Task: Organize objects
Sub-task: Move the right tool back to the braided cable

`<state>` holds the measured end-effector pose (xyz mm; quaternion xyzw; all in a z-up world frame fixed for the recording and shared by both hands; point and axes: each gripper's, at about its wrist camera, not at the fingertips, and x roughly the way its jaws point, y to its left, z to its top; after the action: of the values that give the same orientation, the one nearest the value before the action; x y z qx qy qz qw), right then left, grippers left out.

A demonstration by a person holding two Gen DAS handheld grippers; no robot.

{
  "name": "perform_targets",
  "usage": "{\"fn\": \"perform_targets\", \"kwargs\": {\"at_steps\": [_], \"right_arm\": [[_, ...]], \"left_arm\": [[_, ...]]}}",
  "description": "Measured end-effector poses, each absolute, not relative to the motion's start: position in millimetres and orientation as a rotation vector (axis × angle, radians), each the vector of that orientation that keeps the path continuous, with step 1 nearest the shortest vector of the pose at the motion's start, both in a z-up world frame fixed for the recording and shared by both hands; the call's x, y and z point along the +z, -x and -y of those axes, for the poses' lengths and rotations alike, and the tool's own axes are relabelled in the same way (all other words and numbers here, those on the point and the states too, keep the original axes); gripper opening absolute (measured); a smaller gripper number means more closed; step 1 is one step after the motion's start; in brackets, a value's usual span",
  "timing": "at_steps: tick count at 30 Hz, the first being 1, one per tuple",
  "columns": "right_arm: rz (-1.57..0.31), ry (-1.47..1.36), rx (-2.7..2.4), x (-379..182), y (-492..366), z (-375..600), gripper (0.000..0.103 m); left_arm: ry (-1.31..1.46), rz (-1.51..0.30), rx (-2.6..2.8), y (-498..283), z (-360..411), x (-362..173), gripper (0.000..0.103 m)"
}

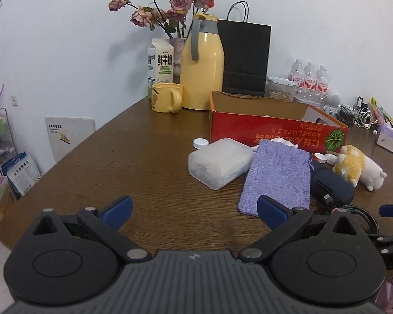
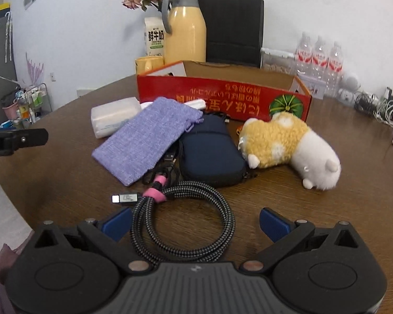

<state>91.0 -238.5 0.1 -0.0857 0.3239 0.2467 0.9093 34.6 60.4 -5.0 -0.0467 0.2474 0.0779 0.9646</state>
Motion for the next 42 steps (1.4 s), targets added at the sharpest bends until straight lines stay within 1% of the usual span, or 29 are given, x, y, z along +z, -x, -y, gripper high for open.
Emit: {"fn": "perform_targets", "kwargs": {"at_steps": [9,13,18,22,34,35,36,42], "right_arm": [[-0.719,0.135,0.548,-4,-105,235,0.103],[-0.704,0.127,0.565,-1,-106,233,0.103],[-0.737,0.151,0.573,-8,-111,227,0.103],[-0.709,0.199,0.554,-12,-110,221,0.103],[-0.672,0.187,0.555,-15,-111,222,0.103],[-0.667,0.187,0.565,-15,-110,223,0.099],[-0.657,0.188,0.580,-14,-108,224,0.089],[-0.635,0.194,0.601,-10,-102,226,0.086]], "left_arm": [[0.093,-0.523,0.140,-39,-56,-9,0.103],[0.091,-0.525,0.146,-41,-55,-9,0.103],[0.088,-0.534,0.142,-44,-53,-11,0.103],[0.091,-0.544,0.148,-47,-53,-12,0.103],[0.091,-0.555,0.146,-48,-52,-15,0.103],[0.090,-0.554,0.146,-48,-51,-15,0.103],[0.090,-0.553,0.147,-47,-52,-15,0.103],[0.089,-0.550,0.154,-47,-51,-14,0.103]]}}
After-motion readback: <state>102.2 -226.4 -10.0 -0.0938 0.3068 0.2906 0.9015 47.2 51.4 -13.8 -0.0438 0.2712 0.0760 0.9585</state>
